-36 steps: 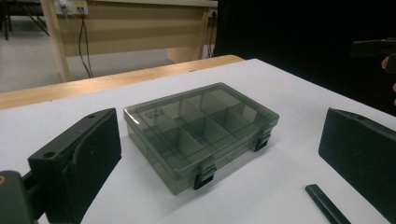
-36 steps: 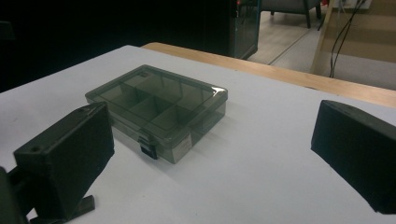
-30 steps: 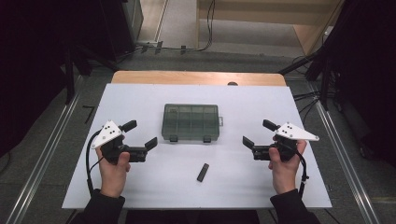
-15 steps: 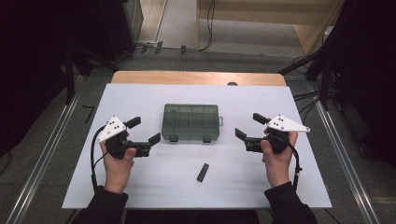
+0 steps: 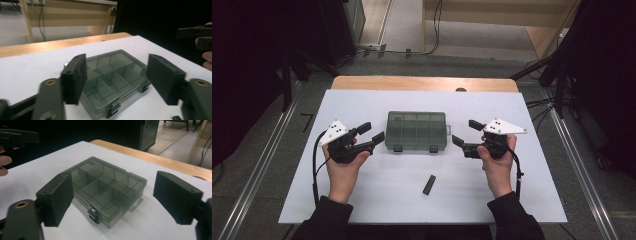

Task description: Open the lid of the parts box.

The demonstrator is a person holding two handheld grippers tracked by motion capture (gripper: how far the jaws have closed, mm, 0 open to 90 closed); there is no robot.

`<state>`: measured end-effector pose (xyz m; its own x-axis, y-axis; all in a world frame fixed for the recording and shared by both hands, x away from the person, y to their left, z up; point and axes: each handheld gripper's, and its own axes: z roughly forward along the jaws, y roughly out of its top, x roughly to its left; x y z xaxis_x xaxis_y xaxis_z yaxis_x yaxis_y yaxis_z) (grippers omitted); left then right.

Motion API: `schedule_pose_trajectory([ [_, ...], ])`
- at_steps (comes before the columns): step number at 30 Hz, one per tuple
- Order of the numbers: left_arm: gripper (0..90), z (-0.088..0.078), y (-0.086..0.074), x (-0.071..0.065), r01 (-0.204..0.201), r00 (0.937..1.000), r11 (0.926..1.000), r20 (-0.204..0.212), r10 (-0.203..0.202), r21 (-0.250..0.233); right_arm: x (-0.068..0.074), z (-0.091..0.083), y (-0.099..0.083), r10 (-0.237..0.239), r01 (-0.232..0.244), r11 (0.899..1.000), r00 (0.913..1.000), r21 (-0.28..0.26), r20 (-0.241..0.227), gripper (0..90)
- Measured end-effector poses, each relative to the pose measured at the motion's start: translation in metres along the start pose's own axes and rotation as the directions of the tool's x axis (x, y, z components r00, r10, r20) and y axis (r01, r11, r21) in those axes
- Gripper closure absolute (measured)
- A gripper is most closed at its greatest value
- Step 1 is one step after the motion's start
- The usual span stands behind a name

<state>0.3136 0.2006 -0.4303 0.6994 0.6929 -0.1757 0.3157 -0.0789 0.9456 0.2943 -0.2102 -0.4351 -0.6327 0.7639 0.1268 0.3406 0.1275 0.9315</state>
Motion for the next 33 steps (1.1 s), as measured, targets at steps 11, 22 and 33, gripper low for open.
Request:
schedule_pose_trajectory([
  [11,74.1,0.012,-0.007,0.007,-0.022,0.9995,0.9982,0.023,0.021,0.056,0.000,0.032,-0.005,-0.001,0.001,0.998,0.9999,0.061,-0.012,46.6],
  [22,87.8,0.016,-0.025,0.014,-0.036,0.9991,0.9897,0.029,0.032,0.138,0.003,0.049,-0.017,-0.035,0.043,0.989,0.9979,0.138,-0.054,71.0],
  [33,90.0,0.025,-0.040,0.029,0.001,0.9993,0.9664,0.036,-0.010,0.257,0.002,0.054,-0.028,-0.046,0.060,0.978,0.9964,0.200,-0.071,84.3],
])
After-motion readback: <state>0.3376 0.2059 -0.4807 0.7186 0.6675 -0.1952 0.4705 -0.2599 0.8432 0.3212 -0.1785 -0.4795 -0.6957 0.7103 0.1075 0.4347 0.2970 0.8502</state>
